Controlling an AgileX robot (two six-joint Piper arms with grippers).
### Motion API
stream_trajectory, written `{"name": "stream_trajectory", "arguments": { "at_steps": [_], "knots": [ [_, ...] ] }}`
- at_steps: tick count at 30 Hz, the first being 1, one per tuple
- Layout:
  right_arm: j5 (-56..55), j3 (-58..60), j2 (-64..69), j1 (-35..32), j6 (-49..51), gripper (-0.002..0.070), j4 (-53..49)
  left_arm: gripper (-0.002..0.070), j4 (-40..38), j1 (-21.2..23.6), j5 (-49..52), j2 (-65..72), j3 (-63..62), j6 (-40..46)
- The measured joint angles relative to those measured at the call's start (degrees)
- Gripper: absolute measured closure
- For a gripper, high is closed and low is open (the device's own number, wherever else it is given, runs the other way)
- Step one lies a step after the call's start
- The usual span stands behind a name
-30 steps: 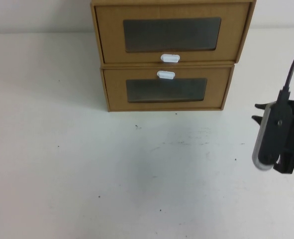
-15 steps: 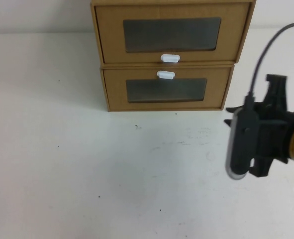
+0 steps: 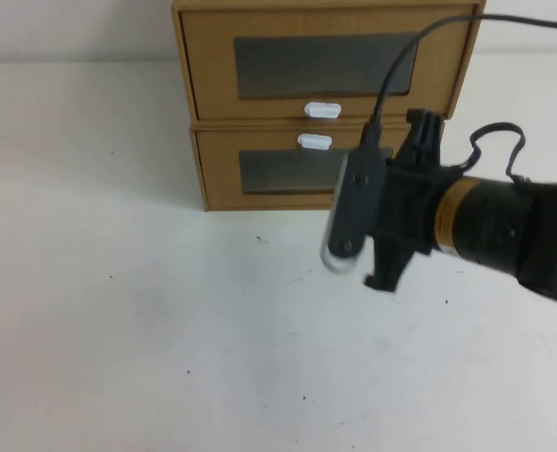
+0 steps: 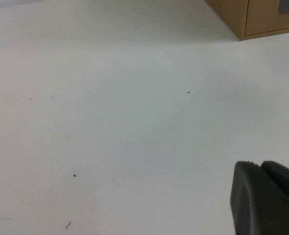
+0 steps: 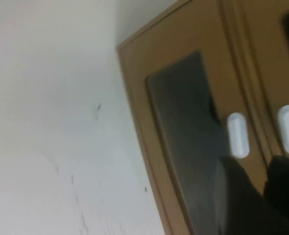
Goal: Open the shoe box
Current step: 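Pull the top drawer of the cardboard box fully open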
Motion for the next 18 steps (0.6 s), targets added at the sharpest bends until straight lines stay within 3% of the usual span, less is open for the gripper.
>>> {"name": "stream_trajectory", "arguments": {
  "at_steps": [6,10,15,18],
  "knots": [
    [-1.60,-4.03,1.66,0.00,17.04,0.0547,3.20,0.0679,0.00,0.00,0.00,0.00,0.00,0.00],
    [-3.85,-4.65,3.44,0.00,20.66,0.0547,11.99,0.0679,0.00,0.00,0.00,0.00,0.00,0.00],
    [-6.35,-6.02,5.61,-0.11,20.80,0.0547,22.09,0.0679,0.00,0.00,0.00,0.00,0.00,0.00],
    [-7.78,-6.26,5.76,-0.64,8.93,0.0547,33.70,0.0679,0.00,0.00,0.00,0.00,0.00,0.00]
  ]
}}
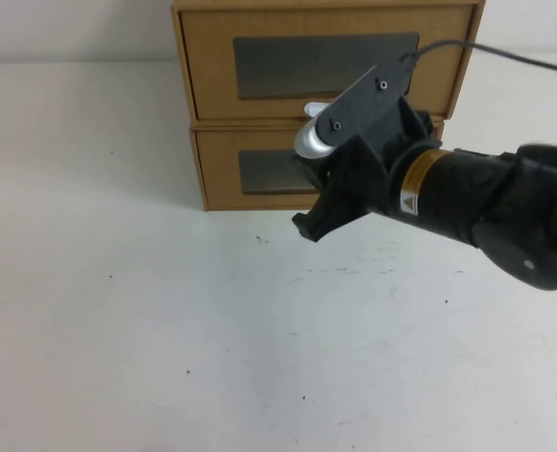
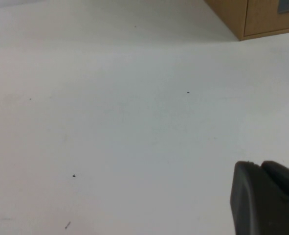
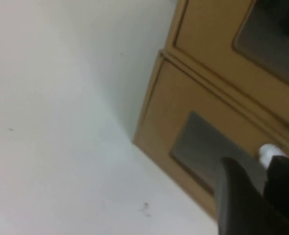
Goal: Open the shoe box
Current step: 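Pull the top drawer of the cardboard box fully open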
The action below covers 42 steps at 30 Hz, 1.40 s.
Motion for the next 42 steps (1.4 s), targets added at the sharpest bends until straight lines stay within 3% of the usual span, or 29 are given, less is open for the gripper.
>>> {"name": "stream_trajectory", "arguments": {
  "at_steps": [7,10,15,21,25,31,35,39,42],
  "knots": [
    [-3.67,0.17,0.13,0.17,-59.96,0.0547,40.87,0.0679,0.00,0.00,0.00,0.00,0.00,0.00],
    [-16.20,2.35,0.92,1.37,-73.08,0.0547,49.76,0.0679,0.00,0.00,0.00,0.00,0.00,0.00],
    [-38.66,6.53,4.60,2.73,-78.36,0.0547,51.70,0.0679,0.00,0.00,0.00,0.00,0.00,0.00],
    [-38.72,6.73,10.00,2.83,-97.35,0.0547,43.02,0.0679,0.00,0.00,0.00,0.00,0.00,0.00],
    [-39.92,6.73,14.46,2.95,-106.40,0.0547,42.74,0.0679,0.00,0.00,0.00,0.00,0.00,0.00],
    [-49.40,6.73,17.83,2.95,-109.03,0.0547,46.99,0.0679,0.00,0.00,0.00,0.00,0.00,0.00],
    [-50.58,4.34,17.96,3.74,-110.23,0.0542,55.76,0.0679,0.00,0.00,0.00,0.00,0.00,0.00],
    [-47.10,0.47,18.31,4.21,-111.96,0.0480,61.32,0.0679,0.00,0.00,0.00,0.00,0.00,0.00],
    [-45.50,-1.36,18.51,5.07,-112.31,0.0388,63.29,0.0679,0.00,0.00,0.00,0.00,0.00,0.00]
  ]
}}
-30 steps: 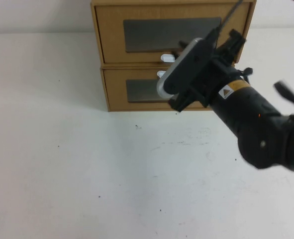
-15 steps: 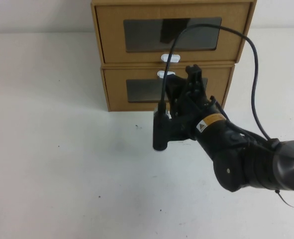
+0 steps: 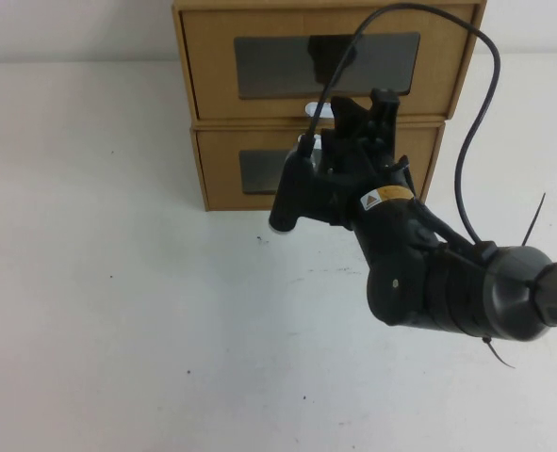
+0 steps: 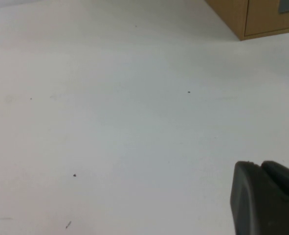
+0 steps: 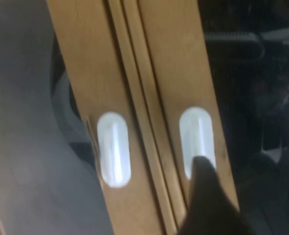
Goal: Open the shoe box
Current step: 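Pull the top drawer of the cardboard box fully open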
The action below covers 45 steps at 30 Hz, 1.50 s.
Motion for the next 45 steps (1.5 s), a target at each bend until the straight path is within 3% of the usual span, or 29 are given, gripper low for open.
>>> {"name": "stream_trajectory", "arguments": {
  "at_steps": [4,12,15,26,45],
  "knots": [
    [1.02,-0.57,0.13,0.66,-0.33,0.0321,0.14,0.0679,0.00,0.00,0.00,0.00,0.00,0.00],
    [3.20,-0.79,0.38,0.66,-2.73,0.0473,0.36,0.0679,0.00,0.00,0.00,0.00,0.00,0.00],
    [3.22,-1.72,0.51,0.66,-2.87,0.0496,0.36,0.0679,0.00,0.00,0.00,0.00,0.00,0.00],
    [3.22,-4.59,4.66,0.10,-9.23,0.0504,1.02,0.0679,0.00,0.00,0.00,0.00,0.00,0.00],
    [0.07,-5.97,5.15,-0.77,-10.01,0.0504,1.94,0.0679,0.00,0.00,0.00,0.00,0.00,0.00]
  ]
}}
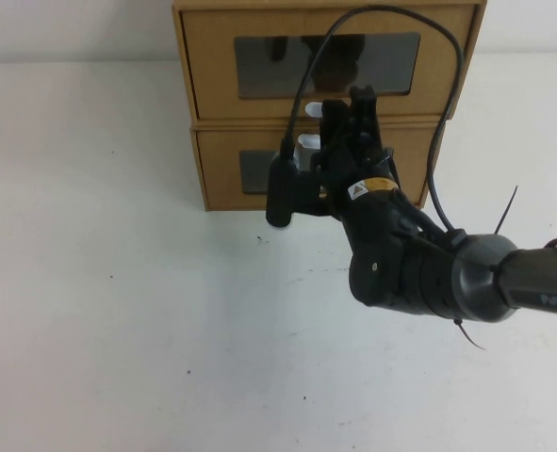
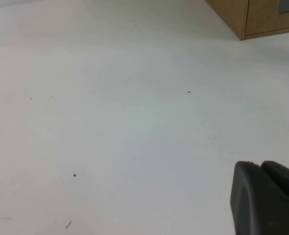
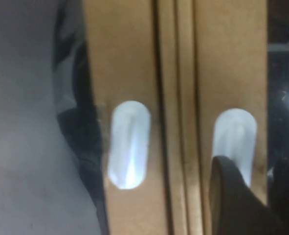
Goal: Open the shoe box
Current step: 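Pull the top drawer of the cardboard box fully open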
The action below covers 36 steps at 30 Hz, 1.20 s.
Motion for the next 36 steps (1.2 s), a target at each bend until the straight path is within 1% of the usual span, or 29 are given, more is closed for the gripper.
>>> {"name": "stream_trajectory", "arguments": {
  "at_steps": [5,8,11,16,18,36],
  "knots": [
    [1.30,-1.48,0.23,-0.43,0.00,0.0505,1.21,0.0679,0.00,0.00,0.00,0.00,0.00,0.00],
    [3.19,-1.68,0.31,-0.43,0.00,0.0520,1.21,0.0679,0.00,0.00,0.00,0.00,0.00,0.00],
    [3.68,-2.09,0.89,-0.43,0.00,0.0556,1.44,0.0679,0.00,0.00,0.00,0.00,0.00,0.00],
    [3.54,-3.28,1.16,-0.43,0.00,0.0648,1.81,0.0679,0.00,0.00,0.00,0.00,0.00,0.00],
    [3.54,-4.17,1.78,-0.56,0.00,0.0669,2.04,0.0679,0.00,0.00,0.00,0.00,0.00,0.00],
    [6.04,-6.00,2.09,-1.04,-0.44,0.0673,3.86,0.0679,0.00,0.00,0.00,0.00,0.00,0.00]
  ]
}}
